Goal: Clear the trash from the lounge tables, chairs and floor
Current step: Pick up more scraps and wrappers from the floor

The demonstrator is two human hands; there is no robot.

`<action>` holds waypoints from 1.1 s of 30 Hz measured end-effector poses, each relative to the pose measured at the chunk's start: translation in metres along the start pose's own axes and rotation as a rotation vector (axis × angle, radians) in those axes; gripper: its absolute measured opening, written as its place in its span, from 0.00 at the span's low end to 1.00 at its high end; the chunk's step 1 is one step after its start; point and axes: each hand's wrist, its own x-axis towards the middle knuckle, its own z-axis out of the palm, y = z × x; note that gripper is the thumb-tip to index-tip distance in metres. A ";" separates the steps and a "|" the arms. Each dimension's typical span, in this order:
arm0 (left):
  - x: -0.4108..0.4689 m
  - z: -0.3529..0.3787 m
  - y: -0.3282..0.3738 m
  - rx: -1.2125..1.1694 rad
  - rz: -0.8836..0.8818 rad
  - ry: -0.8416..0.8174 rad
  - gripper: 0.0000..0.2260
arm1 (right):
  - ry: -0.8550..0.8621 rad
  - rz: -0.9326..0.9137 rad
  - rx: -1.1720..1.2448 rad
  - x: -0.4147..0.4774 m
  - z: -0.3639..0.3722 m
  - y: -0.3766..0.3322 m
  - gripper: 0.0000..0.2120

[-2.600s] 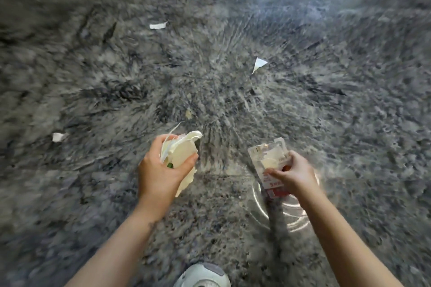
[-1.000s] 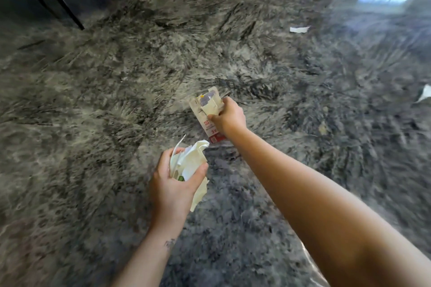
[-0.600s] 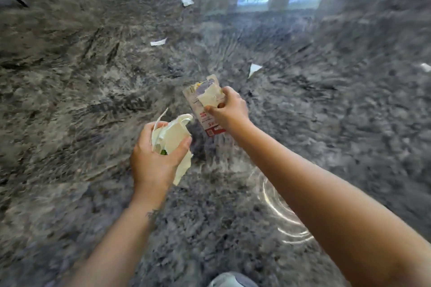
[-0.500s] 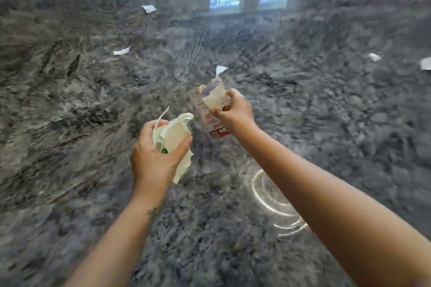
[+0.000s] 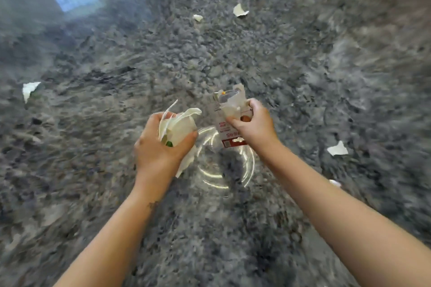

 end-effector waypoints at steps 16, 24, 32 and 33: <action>-0.069 0.180 0.043 -0.009 0.069 -0.413 0.17 | 0.284 0.356 0.014 -0.073 -0.163 0.165 0.12; -0.086 0.181 0.040 0.094 0.081 -0.469 0.17 | 0.417 0.444 -0.080 -0.081 -0.149 0.197 0.17; -0.085 0.174 0.038 0.121 0.080 -0.465 0.18 | 0.449 0.473 -0.277 -0.077 -0.137 0.193 0.20; -0.086 0.174 0.038 0.121 0.079 -0.465 0.18 | 0.439 0.472 -0.285 -0.076 -0.138 0.192 0.21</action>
